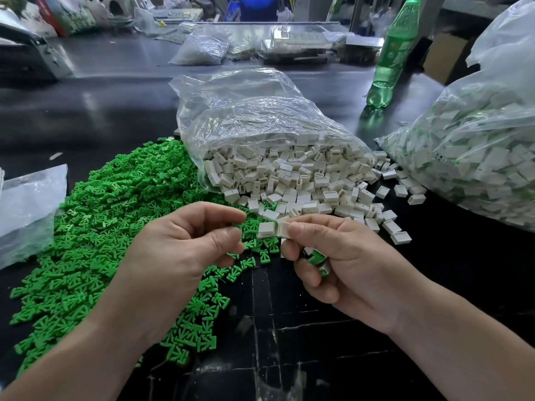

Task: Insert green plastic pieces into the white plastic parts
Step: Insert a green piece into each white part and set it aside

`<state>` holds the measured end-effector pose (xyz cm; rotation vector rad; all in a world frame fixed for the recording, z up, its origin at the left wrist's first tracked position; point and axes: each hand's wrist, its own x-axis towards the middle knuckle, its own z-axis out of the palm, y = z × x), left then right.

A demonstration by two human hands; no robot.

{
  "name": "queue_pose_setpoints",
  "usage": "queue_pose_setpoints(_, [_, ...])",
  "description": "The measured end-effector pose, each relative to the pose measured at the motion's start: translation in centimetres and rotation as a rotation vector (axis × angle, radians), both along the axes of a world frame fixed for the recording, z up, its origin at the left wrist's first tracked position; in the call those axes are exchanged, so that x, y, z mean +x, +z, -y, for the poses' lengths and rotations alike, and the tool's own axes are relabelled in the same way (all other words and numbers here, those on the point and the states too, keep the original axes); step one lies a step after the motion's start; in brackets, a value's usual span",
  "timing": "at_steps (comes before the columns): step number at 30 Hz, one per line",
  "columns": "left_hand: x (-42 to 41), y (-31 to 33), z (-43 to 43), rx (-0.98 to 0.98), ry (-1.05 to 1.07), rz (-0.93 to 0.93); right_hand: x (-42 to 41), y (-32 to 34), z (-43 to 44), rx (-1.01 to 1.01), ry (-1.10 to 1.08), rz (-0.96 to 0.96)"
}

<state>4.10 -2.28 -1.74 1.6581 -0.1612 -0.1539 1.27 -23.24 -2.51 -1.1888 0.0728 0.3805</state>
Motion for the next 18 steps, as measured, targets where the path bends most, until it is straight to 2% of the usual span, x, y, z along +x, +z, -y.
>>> queue_pose_setpoints(4, [-0.1,0.0,0.5,-0.226,0.003,-0.099,-0.2,0.1,-0.3,-0.045,0.024,0.024])
queue_pose_setpoints(8, [-0.4,-0.3,0.5,-0.033,0.027,-0.011,-0.5,0.0,-0.6,-0.114,0.041,0.063])
queue_pose_setpoints(13, [-0.6,-0.2,1.0,-0.238,-0.031,-0.120,-0.8,0.1,-0.9,-0.174,0.057,0.127])
queue_pose_setpoints(18, [-0.9,-0.3,1.1,-0.250,-0.071,-0.142,-1.0,-0.1,-0.9,-0.221,0.048,0.190])
